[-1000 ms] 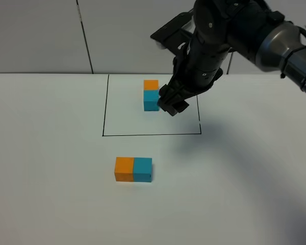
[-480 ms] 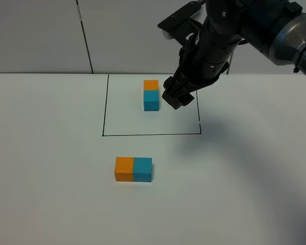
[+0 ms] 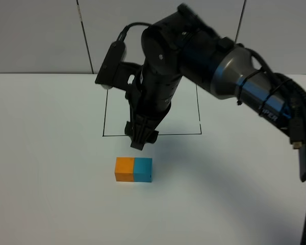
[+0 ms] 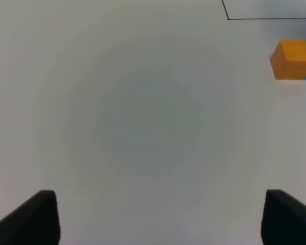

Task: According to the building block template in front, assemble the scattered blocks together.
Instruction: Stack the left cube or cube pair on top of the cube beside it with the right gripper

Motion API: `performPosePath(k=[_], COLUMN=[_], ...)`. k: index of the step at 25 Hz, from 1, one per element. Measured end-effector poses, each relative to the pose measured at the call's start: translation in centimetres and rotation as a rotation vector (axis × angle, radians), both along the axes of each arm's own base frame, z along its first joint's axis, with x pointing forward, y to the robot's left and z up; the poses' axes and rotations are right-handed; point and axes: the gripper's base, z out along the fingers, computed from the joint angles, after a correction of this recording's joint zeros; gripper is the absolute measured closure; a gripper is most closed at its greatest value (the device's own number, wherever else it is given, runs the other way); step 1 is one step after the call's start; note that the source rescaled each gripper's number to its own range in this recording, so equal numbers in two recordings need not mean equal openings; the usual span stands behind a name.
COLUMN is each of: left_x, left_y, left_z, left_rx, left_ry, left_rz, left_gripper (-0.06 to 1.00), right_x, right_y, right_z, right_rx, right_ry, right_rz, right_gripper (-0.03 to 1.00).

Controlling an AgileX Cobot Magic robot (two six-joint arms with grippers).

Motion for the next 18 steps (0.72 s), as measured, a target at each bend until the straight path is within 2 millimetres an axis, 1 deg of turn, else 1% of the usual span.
performPosePath(k=[5,9,13,18], left_x=[0.0,0.0,0.0,0.0], left_y=[0.0,0.0,0.0,0.0], left_z=[0.0,0.0,0.0,0.0], left_rx=[0.000,0.000,0.000,0.000], left_ry=[0.000,0.000,0.000,0.000], left_rz=[0.000,0.000,0.000,0.000], left_gripper=[-0.03,-0.03,-0.03,-0.03], right_x=[0.4,0.3,0.5,0.6], right_y=[1.4,2.2,2.6,2.8], right_z=[-4.7,-7.1,-8.1,-8.2], right_rx=[-0.092,-0.113,-0.101,-0.092], right_ry=[0.053,0.087,0.084,0.076], right_rz=[0.077,0.116,0.128,0.130], right_gripper=[0.06,0.06,0.06,0.06])
